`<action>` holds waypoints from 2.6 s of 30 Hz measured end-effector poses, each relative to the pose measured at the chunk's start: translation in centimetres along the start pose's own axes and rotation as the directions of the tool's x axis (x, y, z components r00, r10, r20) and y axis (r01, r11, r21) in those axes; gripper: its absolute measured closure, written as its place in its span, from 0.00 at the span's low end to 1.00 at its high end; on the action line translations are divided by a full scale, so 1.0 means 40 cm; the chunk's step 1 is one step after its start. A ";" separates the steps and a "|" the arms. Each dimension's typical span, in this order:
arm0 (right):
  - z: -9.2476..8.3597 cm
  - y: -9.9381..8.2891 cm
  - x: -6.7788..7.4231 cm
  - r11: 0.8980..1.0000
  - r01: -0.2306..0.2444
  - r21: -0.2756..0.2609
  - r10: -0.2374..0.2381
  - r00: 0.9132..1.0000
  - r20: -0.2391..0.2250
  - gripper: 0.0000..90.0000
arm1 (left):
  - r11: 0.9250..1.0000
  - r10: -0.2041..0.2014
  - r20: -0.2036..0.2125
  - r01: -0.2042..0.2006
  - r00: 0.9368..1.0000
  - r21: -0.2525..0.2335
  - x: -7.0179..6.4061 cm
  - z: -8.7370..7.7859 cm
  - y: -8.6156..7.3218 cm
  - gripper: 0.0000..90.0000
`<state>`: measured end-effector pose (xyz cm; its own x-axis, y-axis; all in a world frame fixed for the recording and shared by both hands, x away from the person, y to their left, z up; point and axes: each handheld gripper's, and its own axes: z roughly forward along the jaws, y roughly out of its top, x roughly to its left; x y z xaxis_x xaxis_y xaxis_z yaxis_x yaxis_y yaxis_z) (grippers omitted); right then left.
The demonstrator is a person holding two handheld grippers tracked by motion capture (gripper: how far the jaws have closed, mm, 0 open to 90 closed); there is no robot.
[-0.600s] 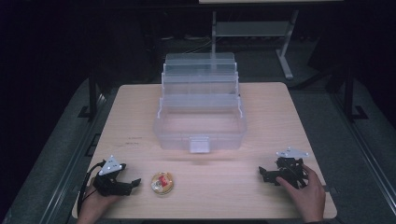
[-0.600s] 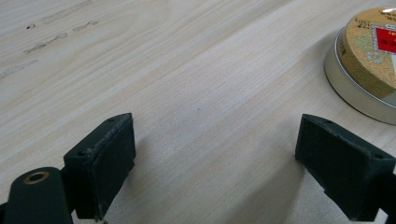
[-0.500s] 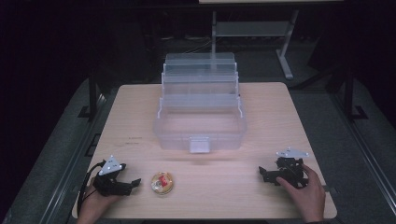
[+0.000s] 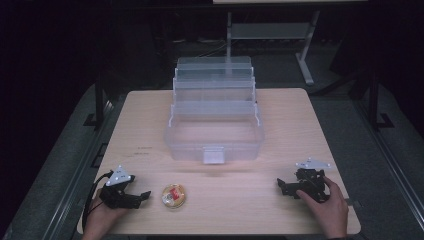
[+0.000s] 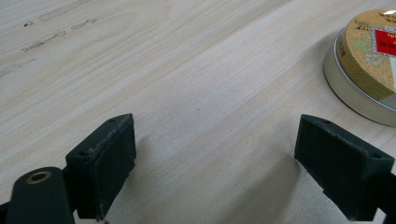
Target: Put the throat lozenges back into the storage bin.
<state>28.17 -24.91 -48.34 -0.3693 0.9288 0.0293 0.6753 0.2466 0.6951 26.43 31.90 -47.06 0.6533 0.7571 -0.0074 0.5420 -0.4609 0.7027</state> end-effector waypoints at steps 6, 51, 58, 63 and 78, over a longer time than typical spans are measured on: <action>0.000 0.000 0.000 1.000 -0.001 0.000 0.001 1.000 0.000 0.00 | 1.000 0.016 -0.001 -0.016 1.000 0.000 -0.007 -0.005 0.011 0.14; 0.000 0.000 0.000 1.000 -0.002 0.000 0.002 1.000 0.002 0.00 | 0.996 0.082 0.077 -0.085 0.994 0.033 -0.073 -0.025 0.097 0.15; 0.000 0.000 0.000 1.000 -0.002 0.000 0.002 1.000 0.001 0.00 | 0.995 0.094 0.090 -0.097 0.991 0.030 -0.085 -0.020 0.109 0.15; 0.000 0.000 0.000 1.000 -0.002 0.000 0.002 1.000 0.002 0.00 | 0.993 0.109 0.104 -0.113 0.989 0.033 -0.097 -0.015 0.120 0.15; 0.000 0.000 0.000 1.000 -0.002 0.000 0.002 1.000 0.002 0.00 | 0.988 0.143 0.130 -0.149 0.981 0.038 -0.128 0.001 0.141 0.15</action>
<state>28.19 -24.89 -48.34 -0.3669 0.9298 0.0297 0.6763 0.2446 0.6948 26.16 25.40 -43.08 0.7874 0.6164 0.0004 0.4582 -0.5857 0.6686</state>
